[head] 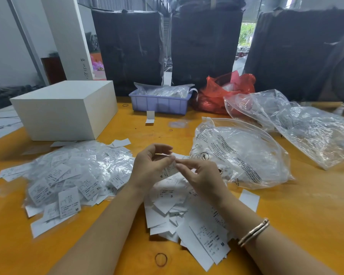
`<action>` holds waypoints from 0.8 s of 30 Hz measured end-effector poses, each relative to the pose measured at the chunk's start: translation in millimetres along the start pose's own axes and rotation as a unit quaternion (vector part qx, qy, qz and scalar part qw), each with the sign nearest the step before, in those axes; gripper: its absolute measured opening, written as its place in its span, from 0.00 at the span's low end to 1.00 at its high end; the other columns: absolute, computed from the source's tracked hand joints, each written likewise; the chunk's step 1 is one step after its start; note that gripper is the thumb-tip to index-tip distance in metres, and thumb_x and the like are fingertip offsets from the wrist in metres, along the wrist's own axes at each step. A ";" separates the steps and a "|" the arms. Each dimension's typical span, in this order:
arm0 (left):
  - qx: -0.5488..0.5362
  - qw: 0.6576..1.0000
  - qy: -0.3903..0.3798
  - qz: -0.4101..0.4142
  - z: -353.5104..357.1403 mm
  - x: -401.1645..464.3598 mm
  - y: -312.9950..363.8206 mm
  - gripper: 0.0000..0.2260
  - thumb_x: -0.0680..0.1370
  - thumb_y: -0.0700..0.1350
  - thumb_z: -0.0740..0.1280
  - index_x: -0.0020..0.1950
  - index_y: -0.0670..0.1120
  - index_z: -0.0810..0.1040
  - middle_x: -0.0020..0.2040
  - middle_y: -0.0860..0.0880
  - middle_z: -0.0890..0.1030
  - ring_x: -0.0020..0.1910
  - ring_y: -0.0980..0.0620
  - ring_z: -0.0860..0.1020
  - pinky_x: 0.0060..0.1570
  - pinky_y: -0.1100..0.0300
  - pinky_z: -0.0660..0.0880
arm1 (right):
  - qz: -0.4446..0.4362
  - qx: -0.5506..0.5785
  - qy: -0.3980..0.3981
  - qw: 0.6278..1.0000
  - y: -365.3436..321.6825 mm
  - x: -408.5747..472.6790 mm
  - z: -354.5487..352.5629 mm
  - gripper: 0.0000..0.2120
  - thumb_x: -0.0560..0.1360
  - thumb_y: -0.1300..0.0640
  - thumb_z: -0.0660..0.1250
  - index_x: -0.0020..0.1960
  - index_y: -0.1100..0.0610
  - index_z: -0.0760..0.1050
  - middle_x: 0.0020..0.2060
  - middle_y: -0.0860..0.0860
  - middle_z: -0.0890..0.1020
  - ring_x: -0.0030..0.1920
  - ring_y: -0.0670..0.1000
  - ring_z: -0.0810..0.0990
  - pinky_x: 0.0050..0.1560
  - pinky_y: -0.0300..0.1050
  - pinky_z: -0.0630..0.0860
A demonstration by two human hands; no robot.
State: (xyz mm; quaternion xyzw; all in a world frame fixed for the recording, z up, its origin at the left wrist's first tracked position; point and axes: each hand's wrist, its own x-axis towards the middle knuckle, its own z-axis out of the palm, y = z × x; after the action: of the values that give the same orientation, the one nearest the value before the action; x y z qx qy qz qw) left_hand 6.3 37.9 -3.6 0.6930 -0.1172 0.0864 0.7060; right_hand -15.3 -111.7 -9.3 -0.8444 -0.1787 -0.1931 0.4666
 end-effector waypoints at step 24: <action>0.346 0.909 0.220 0.070 -30.1 7.6 -1.0 0.10 0.77 0.36 0.61 0.44 0.47 0.80 0.46 0.48 0.81 0.41 0.53 0.74 0.36 0.64 0.69 | 0.027 -0.267 0.236 0.934 37.9 22.6 -66.6 0.12 0.76 0.63 0.62 0.57 0.60 0.79 0.51 0.57 0.82 0.50 0.57 0.79 0.52 0.52 0.72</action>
State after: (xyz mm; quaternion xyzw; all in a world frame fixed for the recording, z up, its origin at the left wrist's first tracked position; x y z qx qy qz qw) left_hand 15.2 67.7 -2.7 0.8474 0.0297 0.3210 0.4220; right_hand 11.9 -185.1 7.3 -0.8725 0.0173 -0.4151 0.2573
